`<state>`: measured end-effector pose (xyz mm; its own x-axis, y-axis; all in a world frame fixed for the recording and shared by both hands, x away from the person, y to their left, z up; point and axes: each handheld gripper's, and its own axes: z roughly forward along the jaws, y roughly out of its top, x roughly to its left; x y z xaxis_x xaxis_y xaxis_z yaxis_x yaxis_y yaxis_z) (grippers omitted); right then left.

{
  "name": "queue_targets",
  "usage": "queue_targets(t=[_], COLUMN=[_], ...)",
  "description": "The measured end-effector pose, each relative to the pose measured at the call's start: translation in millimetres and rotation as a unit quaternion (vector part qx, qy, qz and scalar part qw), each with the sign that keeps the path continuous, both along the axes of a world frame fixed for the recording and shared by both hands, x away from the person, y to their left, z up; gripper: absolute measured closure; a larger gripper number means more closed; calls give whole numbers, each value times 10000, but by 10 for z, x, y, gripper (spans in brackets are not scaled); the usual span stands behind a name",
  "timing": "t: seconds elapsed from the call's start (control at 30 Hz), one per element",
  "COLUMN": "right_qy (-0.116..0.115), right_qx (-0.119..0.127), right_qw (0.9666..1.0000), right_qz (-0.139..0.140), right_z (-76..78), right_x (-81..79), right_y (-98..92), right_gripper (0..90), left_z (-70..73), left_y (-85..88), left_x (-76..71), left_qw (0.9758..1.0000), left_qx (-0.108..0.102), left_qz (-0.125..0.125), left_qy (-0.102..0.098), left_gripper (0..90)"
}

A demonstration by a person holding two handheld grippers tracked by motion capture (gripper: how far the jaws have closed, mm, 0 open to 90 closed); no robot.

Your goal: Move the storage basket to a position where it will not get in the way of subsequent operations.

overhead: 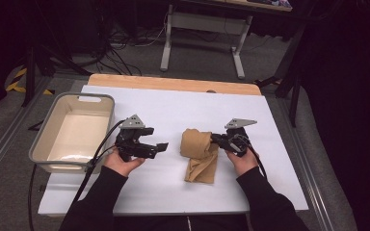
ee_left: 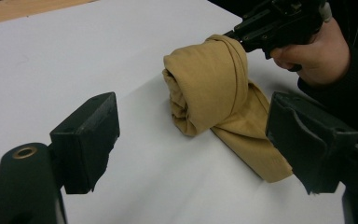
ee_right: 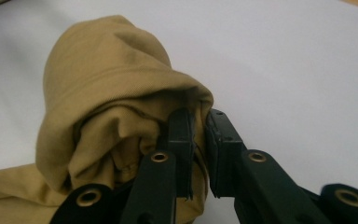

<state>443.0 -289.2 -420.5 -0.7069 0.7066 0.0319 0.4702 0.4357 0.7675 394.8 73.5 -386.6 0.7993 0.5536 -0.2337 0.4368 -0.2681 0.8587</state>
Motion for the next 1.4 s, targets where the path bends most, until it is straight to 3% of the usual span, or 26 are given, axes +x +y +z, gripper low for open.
queue_targets(t=[0.1,0.3,0.4,0.47,0.63,0.8,1.03,1.17,1.4], right_qy=[-19,-292,-350,-352,-241,2,57,-23,-178], right_qx=[48,242,421,398,-68,-330,-583,-598,-276], right_qw=[10000,9992,9985,9983,9976,9962,9941,9937,9944], right_qz=[-47,-122,30,251,644,806,909,948,1004], right_z=[-8,85,149,172,132,24,-49,11,243], right_x=[-9,-86,-169,-232,-335,-291,-238,-245,-170], right_y=[-37,-136,-181,-176,-63,37,147,193,238], right_gripper=[762,598,551,543,560,586,864,898,900], left_z=[-3,-3,-4,-2,-4,-2,-1,-3,-7], left_y=[-4,-3,-3,-7,-13,-12,-2,-6,-18], left_x=[2,3,3,-2,-3,-6,1,1,-7], left_qw=[10000,10000,10000,10000,10000,10000,10000,10000,10000], left_qx=[24,23,22,0,-17,-24,16,25,1], left_qz=[4,4,9,1,1,-3,7,2,-2], left_qy=[-3,-7,4,19,24,25,2,-4,29], left_gripper=[186,186,186,186,186,186,186,186,186])
